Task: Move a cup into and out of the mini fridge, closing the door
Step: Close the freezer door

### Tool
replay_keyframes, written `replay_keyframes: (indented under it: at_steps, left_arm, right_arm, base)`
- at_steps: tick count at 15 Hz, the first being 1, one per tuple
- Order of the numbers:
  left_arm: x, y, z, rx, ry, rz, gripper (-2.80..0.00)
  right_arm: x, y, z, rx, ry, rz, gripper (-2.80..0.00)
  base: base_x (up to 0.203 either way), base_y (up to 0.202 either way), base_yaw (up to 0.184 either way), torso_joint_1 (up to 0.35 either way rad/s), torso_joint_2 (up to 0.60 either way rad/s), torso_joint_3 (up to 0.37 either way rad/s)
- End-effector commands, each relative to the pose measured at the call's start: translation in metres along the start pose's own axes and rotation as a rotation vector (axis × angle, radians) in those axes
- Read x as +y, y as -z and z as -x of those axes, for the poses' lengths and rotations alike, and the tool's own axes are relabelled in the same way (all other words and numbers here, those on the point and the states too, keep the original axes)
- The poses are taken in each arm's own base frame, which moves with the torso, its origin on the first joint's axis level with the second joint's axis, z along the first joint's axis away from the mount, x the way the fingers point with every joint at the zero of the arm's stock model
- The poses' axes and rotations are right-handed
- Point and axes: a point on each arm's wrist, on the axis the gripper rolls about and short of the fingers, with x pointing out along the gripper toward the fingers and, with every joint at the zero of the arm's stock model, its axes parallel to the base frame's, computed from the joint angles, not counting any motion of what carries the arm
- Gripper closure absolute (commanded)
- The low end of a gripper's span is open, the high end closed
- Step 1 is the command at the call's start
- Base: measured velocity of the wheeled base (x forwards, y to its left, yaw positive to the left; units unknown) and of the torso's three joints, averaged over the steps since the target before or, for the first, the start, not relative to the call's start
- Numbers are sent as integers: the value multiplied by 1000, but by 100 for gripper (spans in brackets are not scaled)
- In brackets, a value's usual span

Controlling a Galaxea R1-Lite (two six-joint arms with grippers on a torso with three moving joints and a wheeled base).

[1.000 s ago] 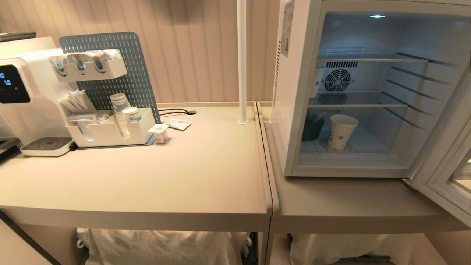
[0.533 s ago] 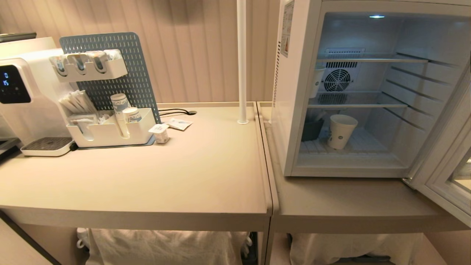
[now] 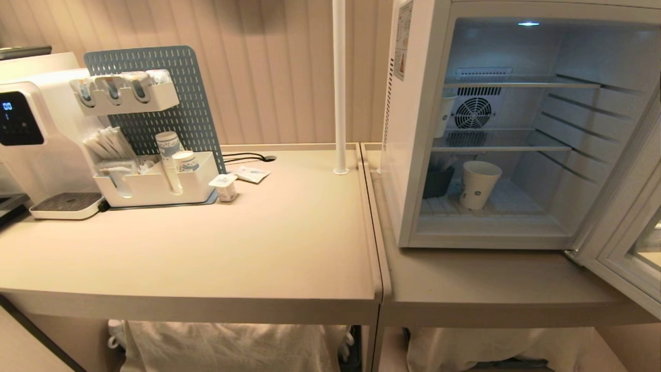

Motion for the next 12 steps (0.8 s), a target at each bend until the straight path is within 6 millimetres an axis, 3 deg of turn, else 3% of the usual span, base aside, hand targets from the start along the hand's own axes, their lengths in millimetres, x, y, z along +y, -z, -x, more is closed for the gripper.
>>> replay_keyframes:
  at_steps: [1,9,12]
  left_arm:
    - [0,0,0,-2,0,11,0]
    - [0,0,0,-2,0,25,0]
    - [0,0,0,2,11,-58,0]
  right_arm:
    - [0,6,3,-30,22,1,0]
    - [0,5,3,-38,16,36,0]
    - [0,5,3,-37,18,38,0]
  base:
    - [0,0,0,0,0,0]
    - [0,0,0,0,0,0]
    - [0,0,0,0,0,0]
